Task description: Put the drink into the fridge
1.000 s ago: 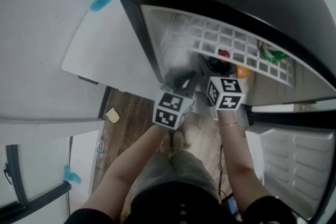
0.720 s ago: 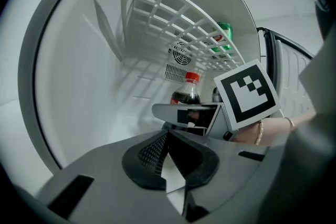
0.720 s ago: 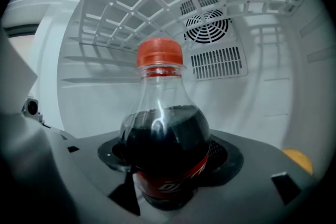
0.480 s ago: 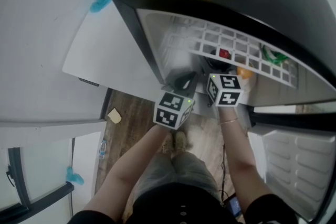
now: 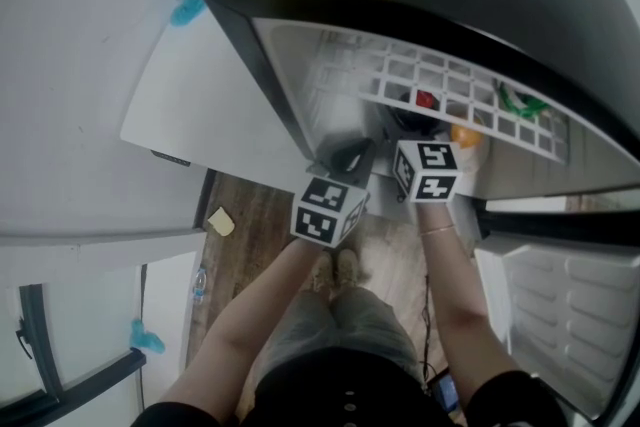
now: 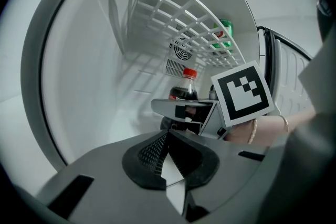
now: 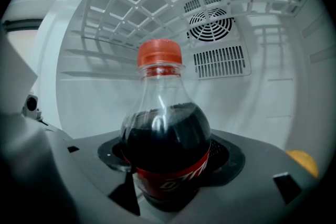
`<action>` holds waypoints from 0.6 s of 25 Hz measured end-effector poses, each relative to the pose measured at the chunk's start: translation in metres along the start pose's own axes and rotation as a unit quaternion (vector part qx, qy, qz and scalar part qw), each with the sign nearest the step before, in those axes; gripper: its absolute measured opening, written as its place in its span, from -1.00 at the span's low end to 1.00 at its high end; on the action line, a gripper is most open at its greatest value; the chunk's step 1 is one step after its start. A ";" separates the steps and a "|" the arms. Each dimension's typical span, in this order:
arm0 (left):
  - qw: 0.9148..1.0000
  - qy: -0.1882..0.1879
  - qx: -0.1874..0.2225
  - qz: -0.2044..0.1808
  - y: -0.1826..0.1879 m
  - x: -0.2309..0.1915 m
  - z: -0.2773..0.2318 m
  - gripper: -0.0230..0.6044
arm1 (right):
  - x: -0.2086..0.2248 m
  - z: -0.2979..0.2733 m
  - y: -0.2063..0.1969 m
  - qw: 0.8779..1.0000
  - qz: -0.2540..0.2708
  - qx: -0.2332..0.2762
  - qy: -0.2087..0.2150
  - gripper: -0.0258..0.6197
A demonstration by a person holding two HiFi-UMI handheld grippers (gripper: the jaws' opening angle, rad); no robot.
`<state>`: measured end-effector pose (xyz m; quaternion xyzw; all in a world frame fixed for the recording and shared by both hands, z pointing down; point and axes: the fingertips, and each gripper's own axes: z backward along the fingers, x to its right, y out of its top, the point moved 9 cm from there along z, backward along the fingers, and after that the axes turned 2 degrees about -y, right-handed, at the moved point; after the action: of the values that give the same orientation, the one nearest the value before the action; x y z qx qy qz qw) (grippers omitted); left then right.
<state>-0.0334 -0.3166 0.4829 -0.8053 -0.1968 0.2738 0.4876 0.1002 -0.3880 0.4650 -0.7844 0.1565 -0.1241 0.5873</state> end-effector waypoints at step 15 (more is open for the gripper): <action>1.000 -0.006 -0.011 0.000 -0.005 0.005 0.002 -0.91 | -0.001 0.003 -0.001 0.999 -0.028 -0.022 -0.015 0.13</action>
<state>-0.0310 -0.3102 0.4853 -0.8088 -0.2029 0.2767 0.4777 0.1004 -0.3841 0.4652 -0.8029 0.1284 -0.1247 0.5686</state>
